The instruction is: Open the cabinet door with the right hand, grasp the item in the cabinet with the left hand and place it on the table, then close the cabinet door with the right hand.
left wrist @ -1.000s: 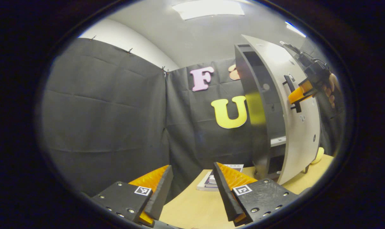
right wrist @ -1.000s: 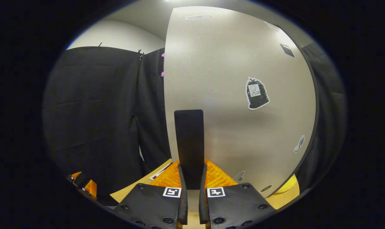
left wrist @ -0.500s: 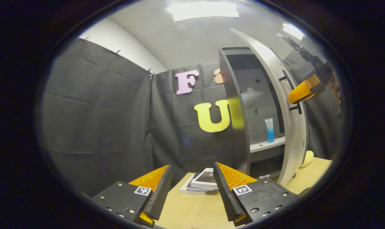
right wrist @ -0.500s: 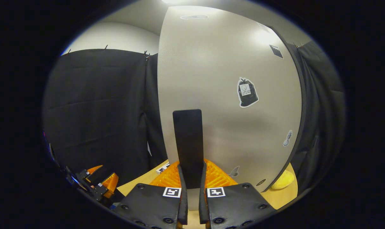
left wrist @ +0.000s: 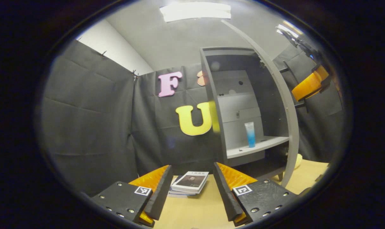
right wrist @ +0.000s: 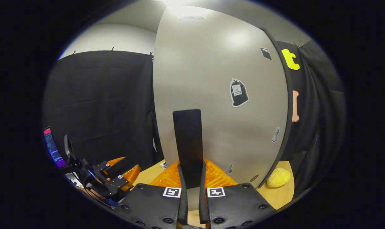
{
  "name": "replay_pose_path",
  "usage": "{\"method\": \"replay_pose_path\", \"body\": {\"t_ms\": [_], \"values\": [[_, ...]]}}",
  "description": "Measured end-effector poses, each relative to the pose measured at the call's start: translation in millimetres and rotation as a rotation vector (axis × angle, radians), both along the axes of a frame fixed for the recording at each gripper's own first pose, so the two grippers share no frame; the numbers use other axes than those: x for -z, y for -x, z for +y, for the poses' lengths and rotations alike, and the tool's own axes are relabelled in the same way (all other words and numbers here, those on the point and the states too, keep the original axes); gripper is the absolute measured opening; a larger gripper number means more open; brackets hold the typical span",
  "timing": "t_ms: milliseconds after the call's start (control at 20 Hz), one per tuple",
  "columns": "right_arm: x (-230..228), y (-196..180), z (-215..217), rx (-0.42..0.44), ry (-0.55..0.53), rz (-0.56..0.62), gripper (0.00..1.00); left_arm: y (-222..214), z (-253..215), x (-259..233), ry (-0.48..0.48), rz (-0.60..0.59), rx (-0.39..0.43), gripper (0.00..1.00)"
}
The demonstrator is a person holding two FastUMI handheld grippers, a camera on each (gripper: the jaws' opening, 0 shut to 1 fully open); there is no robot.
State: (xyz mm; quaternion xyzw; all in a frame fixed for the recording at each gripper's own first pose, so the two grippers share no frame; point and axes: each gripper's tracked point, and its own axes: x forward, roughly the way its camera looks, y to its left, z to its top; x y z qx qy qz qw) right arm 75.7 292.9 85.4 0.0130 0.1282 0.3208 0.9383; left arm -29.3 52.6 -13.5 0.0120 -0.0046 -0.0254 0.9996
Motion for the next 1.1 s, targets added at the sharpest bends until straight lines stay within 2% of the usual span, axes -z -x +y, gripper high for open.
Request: {"method": "replay_pose_path", "body": {"t_ms": [150, 200, 250, 300, 400, 750, 800, 850, 1100], "values": [[-0.5, 2.6, -6.5, -0.006, -0.006, 0.018, 0.12, -3.7, -28.5, -6.1, 0.012, -0.009, 0.045, 0.77], [-0.2, 3.8, -8.9, -0.005, -0.007, 0.022, 0.15, -5.9, -38.6, -9.0, 0.015, -0.013, 0.059, 0.77], [-0.6, 4.4, -11.2, -0.003, -0.003, 0.022, 0.12, -7.2, -47.8, -11.6, 0.018, -0.016, 0.072, 0.77], [-0.6, 5.0, -13.6, 0.000, 0.003, 0.020, 0.16, -8.6, -56.3, -11.4, 0.023, -0.019, 0.085, 0.77], [-1.1, 6.8, -17.6, 0.011, 0.014, 0.018, 0.12, -9.7, -74.5, -11.6, 0.036, -0.017, 0.110, 0.77], [-1.4, 7.8, -31.9, 0.082, 0.032, 0.006, 0.12, -7.3, -119.9, -20.0, 0.062, -0.031, 0.180, 0.77], [-1.2, 7.0, -33.9, 0.095, 0.036, 0.000, 0.16, -7.5, -126.0, -20.3, 0.068, -0.030, 0.189, 0.77], [-1.5, 6.8, -35.6, 0.106, 0.039, -0.006, 0.12, -8.2, -131.4, -20.8, 0.073, -0.030, 0.199, 0.77], [-1.4, 5.9, -42.2, 0.146, 0.010, -0.006, 0.12, -2.6, -149.2, -26.8, 0.061, -0.043, 0.228, 0.77]]}}
